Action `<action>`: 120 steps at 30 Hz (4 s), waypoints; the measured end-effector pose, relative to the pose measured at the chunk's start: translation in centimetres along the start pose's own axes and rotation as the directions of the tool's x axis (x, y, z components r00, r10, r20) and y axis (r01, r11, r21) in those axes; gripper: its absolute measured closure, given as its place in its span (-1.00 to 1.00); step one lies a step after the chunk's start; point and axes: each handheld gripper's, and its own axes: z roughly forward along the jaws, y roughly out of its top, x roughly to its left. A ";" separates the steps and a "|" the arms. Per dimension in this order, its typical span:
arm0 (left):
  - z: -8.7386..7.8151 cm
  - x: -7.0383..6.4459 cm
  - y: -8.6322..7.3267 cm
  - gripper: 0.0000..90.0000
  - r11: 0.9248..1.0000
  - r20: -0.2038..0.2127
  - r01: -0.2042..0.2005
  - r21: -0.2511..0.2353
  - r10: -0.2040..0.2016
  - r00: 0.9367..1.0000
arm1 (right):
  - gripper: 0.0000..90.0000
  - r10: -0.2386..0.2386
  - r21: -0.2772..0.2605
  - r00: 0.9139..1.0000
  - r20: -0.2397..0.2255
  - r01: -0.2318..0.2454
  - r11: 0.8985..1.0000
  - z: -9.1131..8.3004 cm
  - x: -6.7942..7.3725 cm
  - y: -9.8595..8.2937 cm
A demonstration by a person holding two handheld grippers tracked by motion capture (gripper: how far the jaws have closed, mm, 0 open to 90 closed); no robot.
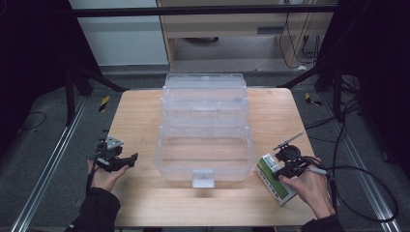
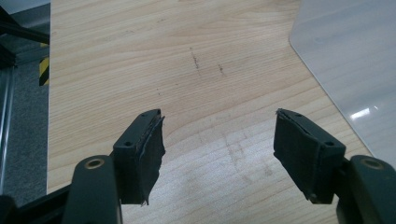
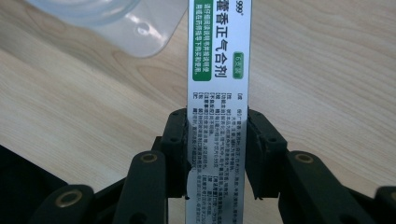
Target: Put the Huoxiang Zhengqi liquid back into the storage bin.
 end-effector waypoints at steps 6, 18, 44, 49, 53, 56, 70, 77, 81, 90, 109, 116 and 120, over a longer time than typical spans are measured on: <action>0.0 0.0 0.0 -0.28 1.000 0.000 -0.003 0.003 0.003 1.000 | 0.42 0.031 -0.072 0.999 0.023 -0.029 0.997 -1.2 -0.6 -0.1; 0.1 -0.2 0.0 -0.28 1.000 0.002 -0.007 0.006 0.007 1.000 | 0.43 0.080 -0.177 0.996 0.047 -0.070 0.982 -2.7 -1.5 -0.5; 0.3 -0.3 -0.1 -0.28 1.000 0.003 -0.012 0.013 0.012 1.000 | 0.43 0.057 -0.338 0.995 0.078 -0.027 0.941 -6.9 -1.1 1.1; 0.4 -0.3 -0.1 -0.28 1.000 0.005 -0.014 0.015 0.013 1.000 | 0.43 0.049 -0.361 0.996 0.081 -0.017 0.932 -7.5 -0.9 1.4; 0.3 -0.3 -0.1 -0.28 1.000 0.005 -0.014 0.016 0.014 1.000 | 0.43 0.039 -0.380 0.996 0.079 -0.006 0.925 -8.0 -0.7 1.6; 0.4 -0.4 -0.1 -0.28 1.000 0.005 -0.014 0.016 0.014 1.000 | 0.43 0.028 -0.391 0.996 0.080 0.005 0.920 -8.4 -0.5 1.8; 0.4 -0.4 -0.1 -0.28 1.000 0.004 -0.016 0.019 0.015 1.000 | 0.43 -0.064 -0.414 0.997 0.043 0.076 0.907 -9.9 0.4 2.9; 0.5 -0.4 -0.2 -0.28 1.000 0.004 -0.016 0.020 0.016 1.000 | 0.43 -0.148 -0.430 0.989 0.013 0.139 0.892 -10.6 1.2 4.0; 0.5 -0.3 -0.2 -0.28 1.000 0.004 -0.016 0.020 0.016 1.000 | 0.43 -0.200 -0.429 0.980 0.003 0.182 0.885 -10.7 1.7 4.6; 0.5 -0.3 -0.2 -0.28 1.000 0.004 -0.016 0.022 0.016 1.000 | 0.43 -0.320 -0.444 0.946 -0.046 0.268 0.855 -10.2 2.9 6.5; 0.6 -0.2 -0.2 -0.28 1.000 0.004 -0.016 0.023 0.016 1.000 | 0.43 -0.486 -0.422 0.868 -0.098 0.406 0.810 -9.0 4.2 9.5; 0.7 -0.2 -0.3 -0.28 1.000 0.004 -0.014 0.026 0.014 1.000 | 0.43 -0.549 -0.394 0.829 -0.107 0.471 0.789 -8.0 4.5 10.1; 0.7 -0.2 -0.3 -0.28 0.999 0.002 -0.015 0.029 0.015 1.000 | 0.43 -0.572 -0.386 0.811 -0.123 0.491 0.781 -7.7 4.5 10.4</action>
